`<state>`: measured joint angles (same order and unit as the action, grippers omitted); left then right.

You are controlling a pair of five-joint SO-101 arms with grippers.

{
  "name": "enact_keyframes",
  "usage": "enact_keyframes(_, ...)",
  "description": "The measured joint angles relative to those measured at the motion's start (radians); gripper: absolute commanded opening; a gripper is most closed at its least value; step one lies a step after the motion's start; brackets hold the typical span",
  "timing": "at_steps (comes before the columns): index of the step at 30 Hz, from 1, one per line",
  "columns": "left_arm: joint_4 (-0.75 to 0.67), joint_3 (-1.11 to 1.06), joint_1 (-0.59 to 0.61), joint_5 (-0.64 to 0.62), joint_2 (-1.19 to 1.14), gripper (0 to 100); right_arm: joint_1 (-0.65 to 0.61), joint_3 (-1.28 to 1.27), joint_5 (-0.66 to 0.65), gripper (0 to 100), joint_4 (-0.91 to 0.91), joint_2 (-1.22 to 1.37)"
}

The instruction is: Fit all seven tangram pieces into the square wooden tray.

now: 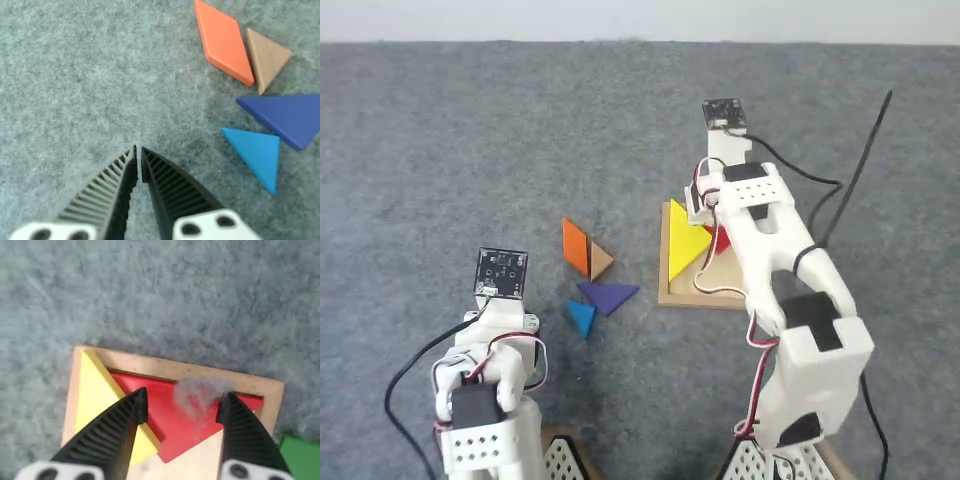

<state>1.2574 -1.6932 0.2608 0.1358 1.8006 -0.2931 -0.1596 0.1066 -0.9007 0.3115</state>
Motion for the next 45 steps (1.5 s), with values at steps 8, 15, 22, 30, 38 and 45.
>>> enact_keyframes(8, 0.000, 0.000, 0.000, 0.000, 0.000, 2, -0.009, 0.006, -0.018, 24.0, -0.094, 0.011)
enact_keyframes(15, 0.000, 0.000, 0.000, 0.000, 0.000, 2, -0.037, -0.074, -0.018, 24.0, -0.061, -0.046)
enact_keyframes(22, 0.000, 0.000, 0.000, 0.000, 0.000, 2, -0.006, -0.186, -0.021, 23.8, -0.051, -0.250)
enact_keyframes(30, 0.000, 0.000, 0.000, 0.000, 0.000, 2, 0.132, -0.471, -0.084, 24.0, -0.051, -0.563)
enact_keyframes(38, 0.000, 0.000, 0.000, 0.000, 0.000, 2, 0.244, -0.537, -0.160, 24.2, -0.043, -0.580)
enact_keyframes(45, 0.000, 0.000, 0.000, 0.000, 0.000, 2, 0.252, -0.419, -0.183, 33.9, -0.074, -0.522)
